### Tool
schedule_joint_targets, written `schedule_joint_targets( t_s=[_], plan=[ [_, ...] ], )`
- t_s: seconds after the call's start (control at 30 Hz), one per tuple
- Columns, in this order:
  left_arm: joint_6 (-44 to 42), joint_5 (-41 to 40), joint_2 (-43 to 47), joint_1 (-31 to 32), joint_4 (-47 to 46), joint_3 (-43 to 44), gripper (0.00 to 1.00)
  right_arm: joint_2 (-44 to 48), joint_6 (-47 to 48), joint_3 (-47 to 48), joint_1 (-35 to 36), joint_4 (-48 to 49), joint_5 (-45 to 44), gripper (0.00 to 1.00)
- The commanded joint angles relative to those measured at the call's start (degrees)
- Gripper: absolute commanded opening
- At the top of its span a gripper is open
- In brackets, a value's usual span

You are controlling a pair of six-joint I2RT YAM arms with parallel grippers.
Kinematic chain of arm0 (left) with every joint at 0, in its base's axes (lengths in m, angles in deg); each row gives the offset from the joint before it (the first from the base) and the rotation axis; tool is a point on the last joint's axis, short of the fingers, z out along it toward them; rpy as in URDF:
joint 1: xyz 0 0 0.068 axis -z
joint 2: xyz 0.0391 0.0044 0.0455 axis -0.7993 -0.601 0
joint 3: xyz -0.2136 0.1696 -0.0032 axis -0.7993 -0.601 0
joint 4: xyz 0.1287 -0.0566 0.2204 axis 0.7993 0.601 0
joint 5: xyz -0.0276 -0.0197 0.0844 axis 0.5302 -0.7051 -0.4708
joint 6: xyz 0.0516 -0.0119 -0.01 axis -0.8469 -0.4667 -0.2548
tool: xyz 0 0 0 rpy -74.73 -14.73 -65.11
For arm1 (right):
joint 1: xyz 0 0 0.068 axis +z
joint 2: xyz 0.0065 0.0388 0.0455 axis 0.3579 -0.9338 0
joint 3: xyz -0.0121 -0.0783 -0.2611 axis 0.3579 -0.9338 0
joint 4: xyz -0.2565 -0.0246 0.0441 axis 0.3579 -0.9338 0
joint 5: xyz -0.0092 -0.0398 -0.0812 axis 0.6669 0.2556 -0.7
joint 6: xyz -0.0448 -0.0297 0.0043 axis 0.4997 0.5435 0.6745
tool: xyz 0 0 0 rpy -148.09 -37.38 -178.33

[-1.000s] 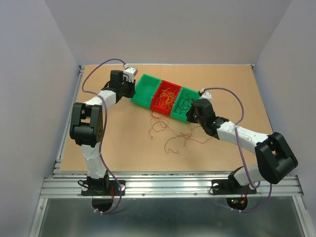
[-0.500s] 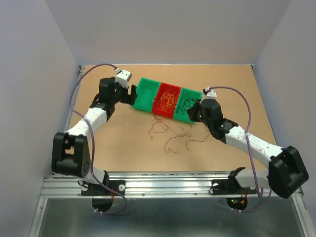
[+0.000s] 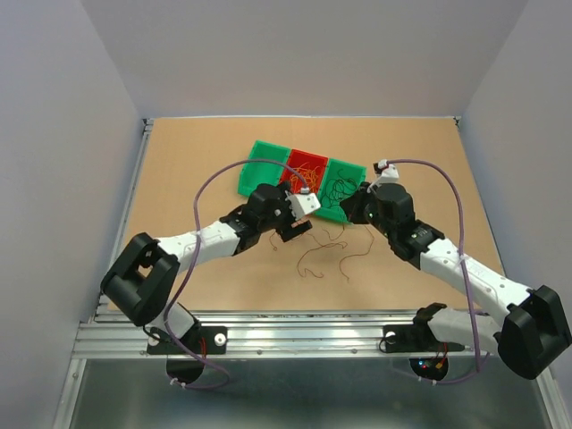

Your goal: Untangle the cables

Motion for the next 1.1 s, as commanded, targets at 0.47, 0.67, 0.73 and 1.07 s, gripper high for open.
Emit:
schedule_joint_targets(
  t_s=[0.47,0.67,0.73,1.07],
  plan=[
    [-6.46,-11.96,-15.94,3.16,2.77,5.88,0.76,3.43,0.29,-2.69,-0.19,-0.16,1.05,0.07],
    [-6.64,-10.64,-17.27,3.16,5.15,7.46,0.02,4.04,0.29,-3.04,-0.1,-0.16,0.7,0.07],
    [-6.29,-10.46,-15.43,3.08,4.97,7.11,0.0,4.57,0.12,-3.13,-0.1,-0.16,0.35,0.07],
    [2.76,6.75,-4.43,-9.39,7.95,8.68,0.0,4.75,-0.76,-3.57,-0.19,-0.07,-0.45,0.06]
  ],
)
